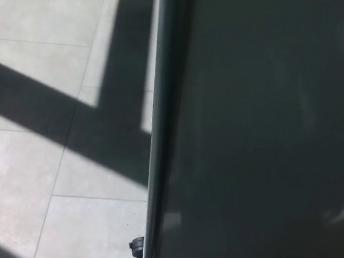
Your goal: A white board is being place on the right hand side and parallel to the robot and the robot uses its left hand to grab on the leftside of the whiteboard and drag the whiteboard from the right hand side to the left hand side
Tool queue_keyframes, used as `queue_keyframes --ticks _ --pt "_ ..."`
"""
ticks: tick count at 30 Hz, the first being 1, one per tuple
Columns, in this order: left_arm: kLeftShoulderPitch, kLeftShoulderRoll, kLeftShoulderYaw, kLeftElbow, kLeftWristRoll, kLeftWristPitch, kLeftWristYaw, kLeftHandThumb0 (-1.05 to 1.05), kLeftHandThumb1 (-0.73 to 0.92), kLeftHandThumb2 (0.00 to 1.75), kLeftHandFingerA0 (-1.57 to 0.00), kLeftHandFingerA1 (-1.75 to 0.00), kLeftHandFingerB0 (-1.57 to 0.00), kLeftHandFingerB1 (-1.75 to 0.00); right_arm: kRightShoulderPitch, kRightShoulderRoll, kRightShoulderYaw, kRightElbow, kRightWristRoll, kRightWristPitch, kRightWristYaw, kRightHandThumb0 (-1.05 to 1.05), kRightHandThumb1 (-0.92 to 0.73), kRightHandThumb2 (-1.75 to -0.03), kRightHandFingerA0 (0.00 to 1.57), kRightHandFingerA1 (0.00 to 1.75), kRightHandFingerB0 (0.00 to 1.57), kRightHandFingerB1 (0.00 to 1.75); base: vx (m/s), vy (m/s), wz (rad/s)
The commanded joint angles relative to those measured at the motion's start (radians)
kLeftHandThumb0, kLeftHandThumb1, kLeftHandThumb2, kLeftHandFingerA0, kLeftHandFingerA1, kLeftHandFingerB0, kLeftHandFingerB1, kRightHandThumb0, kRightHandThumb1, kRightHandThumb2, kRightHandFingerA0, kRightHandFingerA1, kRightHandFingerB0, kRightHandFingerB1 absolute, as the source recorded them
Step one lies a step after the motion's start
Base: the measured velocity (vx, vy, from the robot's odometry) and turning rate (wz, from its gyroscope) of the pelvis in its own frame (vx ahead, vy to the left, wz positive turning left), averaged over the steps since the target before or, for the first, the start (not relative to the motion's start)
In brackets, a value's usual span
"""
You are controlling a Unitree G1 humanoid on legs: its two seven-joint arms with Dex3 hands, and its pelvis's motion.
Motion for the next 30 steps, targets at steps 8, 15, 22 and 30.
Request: queue_keyframes --ticks 8,15,22,30 --pt "-0.178 0.065 0.132 -0.052 -0.165 -0.135 -0.280 -0.08 0.73 0.63 -0.24 -0.33 -0.25 -0.29 -0.050 -0.013 -0.084 0.102 0.063 -0.232 -0.020 -0.24 -0.88 -0.66 0.68 0.51 0.37 0.32 0.00 0.000 0.01" --pt "-0.335 0.118 0.128 -0.231 -0.269 0.051 -0.567 0.01 0.47 0.90 -0.22 -0.51 -0.26 -0.50 -0.047 -0.015 -0.084 0.114 0.049 -0.260 -0.043 -0.23 -0.88 -0.66 0.69 0.52 0.36 0.32 0.00 0.000 0.00" --pt "-0.373 0.138 0.070 -0.331 -0.253 0.083 -0.653 -0.02 0.40 0.84 -0.24 -0.51 -0.28 -0.51 -0.038 -0.019 -0.075 0.115 0.037 -0.267 -0.053 -0.23 -0.88 -0.66 0.67 0.51 0.37 0.32 0.00 0.000 0.00" --pt "-0.595 0.101 -0.139 -0.430 -0.173 0.204 -0.742 -0.28 0.37 0.61 -0.04 -0.25 -0.06 -0.30 -0.051 -0.020 -0.069 0.117 0.030 -0.268 -0.073 -0.24 -0.87 -0.66 0.71 0.51 0.37 0.32 0.00 0.000 0.00"
